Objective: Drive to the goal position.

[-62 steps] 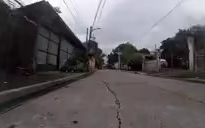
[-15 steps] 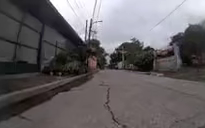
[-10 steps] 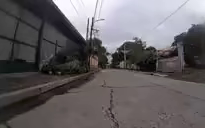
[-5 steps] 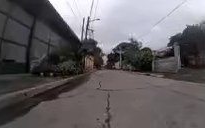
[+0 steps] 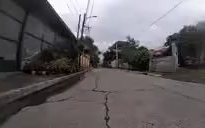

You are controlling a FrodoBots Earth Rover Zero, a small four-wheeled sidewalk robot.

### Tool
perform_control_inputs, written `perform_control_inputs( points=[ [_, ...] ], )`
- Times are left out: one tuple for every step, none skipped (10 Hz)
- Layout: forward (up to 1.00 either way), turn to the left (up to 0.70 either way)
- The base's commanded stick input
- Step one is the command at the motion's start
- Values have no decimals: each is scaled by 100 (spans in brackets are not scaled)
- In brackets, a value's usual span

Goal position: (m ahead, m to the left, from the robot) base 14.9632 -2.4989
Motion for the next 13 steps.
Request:
perform_control_inputs(
  points=[
    [70, 0],
    [70, 0],
    [70, 0],
    [70, 0],
    [70, 0],
    [70, 0],
    [70, 0],
    [70, 0],
    [70, -12],
    [70, -31],
    [70, -35],
    [70, -35],
    [70, -35]
  ],
)
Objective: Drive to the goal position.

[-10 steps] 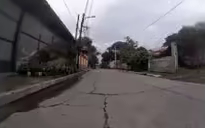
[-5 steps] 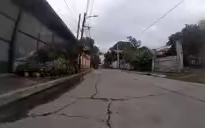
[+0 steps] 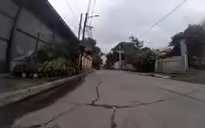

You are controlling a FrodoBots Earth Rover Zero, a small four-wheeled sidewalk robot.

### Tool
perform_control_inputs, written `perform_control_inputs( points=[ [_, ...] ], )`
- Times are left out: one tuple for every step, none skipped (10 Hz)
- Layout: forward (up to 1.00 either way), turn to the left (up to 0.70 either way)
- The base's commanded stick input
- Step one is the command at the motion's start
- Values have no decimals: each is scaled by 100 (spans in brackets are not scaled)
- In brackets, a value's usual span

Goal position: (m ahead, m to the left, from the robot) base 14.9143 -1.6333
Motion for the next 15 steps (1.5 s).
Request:
perform_control_inputs(
  points=[
    [70, -28],
    [70, -17],
    [70, 0],
    [70, 0],
    [70, 0],
    [70, 0],
    [70, 0],
    [70, 0],
    [70, 0],
    [70, 0],
    [70, 0],
    [70, 0],
    [70, 0],
    [70, 0],
    [70, 0]
  ],
)
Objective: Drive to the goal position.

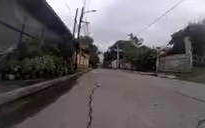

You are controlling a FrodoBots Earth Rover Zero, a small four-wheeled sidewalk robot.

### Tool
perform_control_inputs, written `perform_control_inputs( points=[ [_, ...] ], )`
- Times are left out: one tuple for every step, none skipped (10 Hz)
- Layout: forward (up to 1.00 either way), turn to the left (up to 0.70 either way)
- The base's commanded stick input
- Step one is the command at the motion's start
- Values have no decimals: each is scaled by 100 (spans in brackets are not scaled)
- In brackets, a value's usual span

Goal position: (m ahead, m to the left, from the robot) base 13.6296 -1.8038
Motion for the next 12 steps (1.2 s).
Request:
perform_control_inputs(
  points=[
    [70, 0],
    [70, 0],
    [70, 0],
    [70, 0],
    [70, 0],
    [70, 0],
    [70, 0],
    [70, 0],
    [70, 0],
    [70, -27],
    [70, -35],
    [70, -35]
  ],
)
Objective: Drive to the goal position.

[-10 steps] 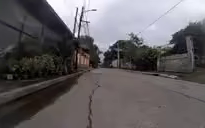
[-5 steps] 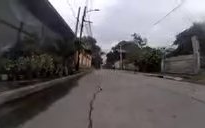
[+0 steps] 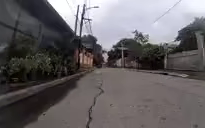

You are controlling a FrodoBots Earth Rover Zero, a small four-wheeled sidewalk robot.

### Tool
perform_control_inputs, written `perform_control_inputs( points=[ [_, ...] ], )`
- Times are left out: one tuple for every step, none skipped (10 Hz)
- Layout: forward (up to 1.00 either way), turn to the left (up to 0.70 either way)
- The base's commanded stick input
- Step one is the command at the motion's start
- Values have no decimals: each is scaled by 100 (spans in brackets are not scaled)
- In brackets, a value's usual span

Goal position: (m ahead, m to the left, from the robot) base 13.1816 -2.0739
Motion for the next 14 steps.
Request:
perform_control_inputs(
  points=[
    [70, -10],
    [70, 0],
    [70, 0],
    [70, 0],
    [70, 0],
    [70, 0],
    [70, 0],
    [70, 0],
    [70, -13],
    [70, -29],
    [70, -35],
    [70, -35],
    [70, -35],
    [70, -10]
  ],
)
